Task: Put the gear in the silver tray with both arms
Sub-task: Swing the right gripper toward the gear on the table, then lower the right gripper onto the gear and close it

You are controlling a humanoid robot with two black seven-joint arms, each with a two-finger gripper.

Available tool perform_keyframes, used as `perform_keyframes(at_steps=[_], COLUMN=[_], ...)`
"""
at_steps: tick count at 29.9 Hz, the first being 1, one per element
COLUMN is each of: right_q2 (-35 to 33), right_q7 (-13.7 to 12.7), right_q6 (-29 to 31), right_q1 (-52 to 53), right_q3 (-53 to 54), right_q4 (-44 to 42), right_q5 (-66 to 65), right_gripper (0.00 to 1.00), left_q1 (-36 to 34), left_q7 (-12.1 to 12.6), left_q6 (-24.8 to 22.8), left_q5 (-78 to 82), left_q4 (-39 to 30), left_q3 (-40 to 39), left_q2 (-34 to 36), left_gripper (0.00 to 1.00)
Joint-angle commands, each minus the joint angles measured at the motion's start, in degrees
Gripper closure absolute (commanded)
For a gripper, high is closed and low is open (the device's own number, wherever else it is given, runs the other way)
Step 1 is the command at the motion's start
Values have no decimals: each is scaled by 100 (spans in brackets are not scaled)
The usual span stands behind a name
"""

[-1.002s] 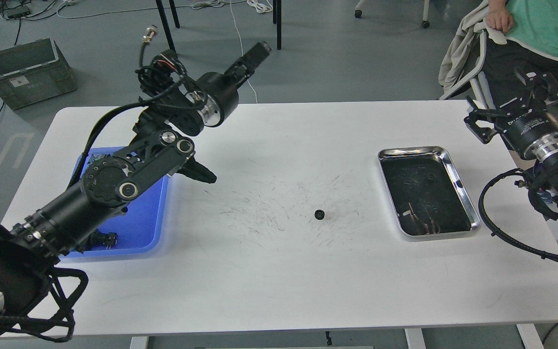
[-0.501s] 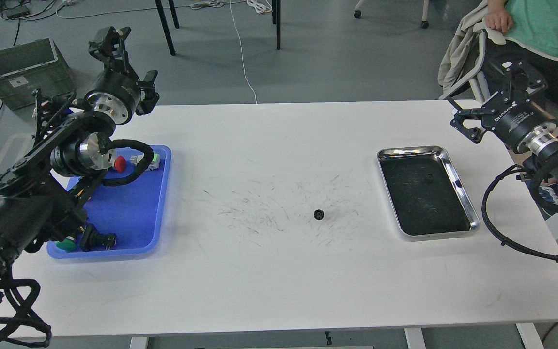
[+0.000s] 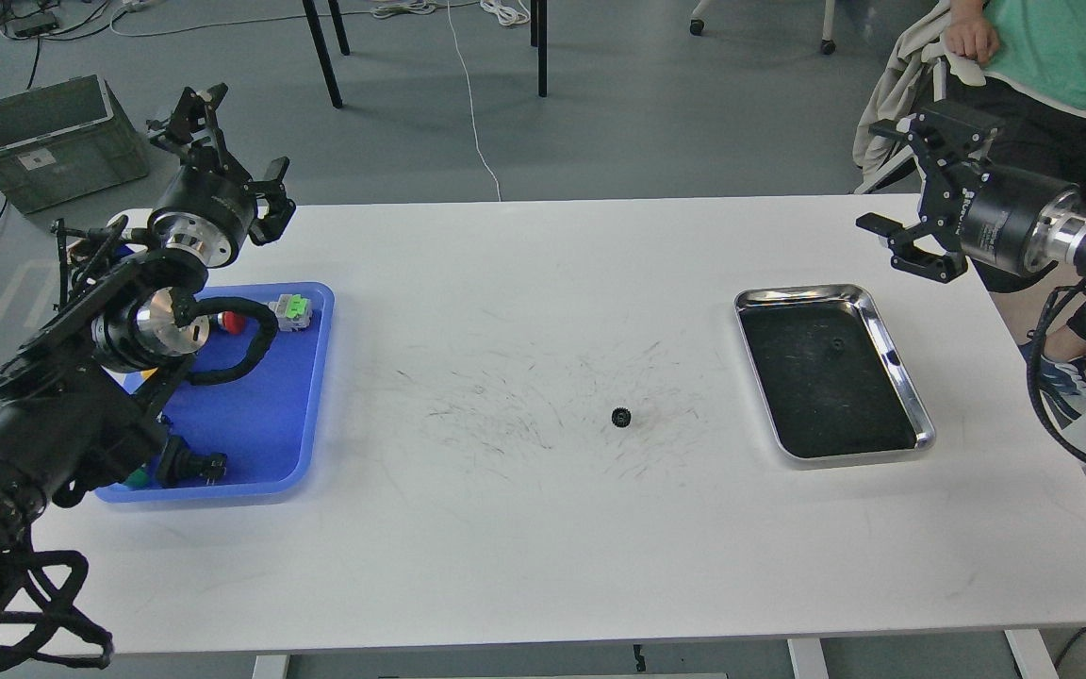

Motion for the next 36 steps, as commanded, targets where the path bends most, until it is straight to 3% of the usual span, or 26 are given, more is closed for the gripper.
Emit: perform_keyframes(at_steps=[1,7,13,18,24,36], right_q2=[-196,-65,997,2227,3256,4321], right_q7=[-4,-22,-83,-645,-988,-1015], right_q6=[-1,-1,-1,-1,-1,-1], right_q1=[322,788,1841,2765,3012,2855], right_q3=[-207,-785,-2690,-3958,-4793,-5436], right_q4=[460,1207,1332,806,453,-505], right_q5=[-959,-2007,-2078,-2113,-2139,-2139], right_gripper=[1,1,1,1,1,2], left_q1=[-5,21,39,48,48,39], left_q7=[-15,-15,-15,-50,-50,-156], left_q6=[20,20,11,2,2,-7], left_q5=[0,9,18,18,18,9], left_q4=[-31,-40,-40,-40,-40,-40], left_q3=[7,25,51,60,16,16], left_q2=[-5,57,118,232,320,408], left_gripper=[2,2,2,2,2,2])
